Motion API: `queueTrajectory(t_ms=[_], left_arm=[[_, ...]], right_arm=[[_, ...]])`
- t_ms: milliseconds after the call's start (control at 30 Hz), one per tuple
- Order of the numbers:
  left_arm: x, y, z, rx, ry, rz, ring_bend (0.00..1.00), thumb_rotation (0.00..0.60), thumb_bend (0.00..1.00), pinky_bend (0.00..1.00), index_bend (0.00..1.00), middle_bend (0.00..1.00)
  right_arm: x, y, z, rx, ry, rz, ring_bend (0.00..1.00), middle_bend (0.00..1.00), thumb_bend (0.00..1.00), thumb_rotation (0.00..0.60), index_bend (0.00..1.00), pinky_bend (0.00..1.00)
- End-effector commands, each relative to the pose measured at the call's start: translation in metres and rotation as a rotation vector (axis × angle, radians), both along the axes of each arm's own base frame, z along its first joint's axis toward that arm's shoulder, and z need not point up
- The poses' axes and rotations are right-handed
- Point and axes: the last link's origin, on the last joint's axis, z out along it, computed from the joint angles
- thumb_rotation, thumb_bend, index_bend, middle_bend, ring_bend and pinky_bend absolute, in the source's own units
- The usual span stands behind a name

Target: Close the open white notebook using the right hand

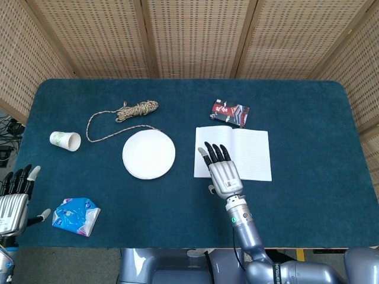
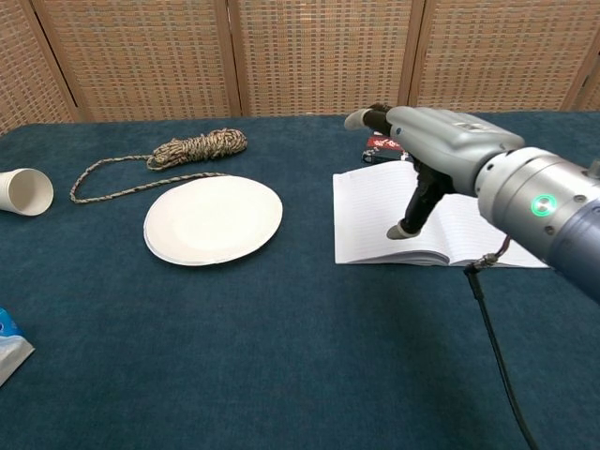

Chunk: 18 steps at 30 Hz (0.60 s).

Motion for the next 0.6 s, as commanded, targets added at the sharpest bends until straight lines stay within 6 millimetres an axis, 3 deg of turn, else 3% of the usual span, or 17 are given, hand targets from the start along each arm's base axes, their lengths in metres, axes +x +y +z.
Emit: queueTrajectory(t_ms=[33, 600], left_arm=[[-0.002, 0.002, 0.001, 0.002, -0.004, 0.004, 0.00, 0.600, 0.10, 0.00, 0.00, 0.00], [-0.007, 0.005, 0.004, 0.008, -0.020, 0.018, 0.00, 0.600, 0.10, 0.00, 0.00, 0.00]], right_arm=[[0.005, -0.002, -0.008, 0.001, 0.004, -0.007, 0.00, 0.00, 0.22, 0.600, 0.00, 0.00], [0.018, -0.005, -0.058, 0.048, 0.062, -0.017, 0.00, 0.00, 0.40, 0.600, 0.00, 0.00]])
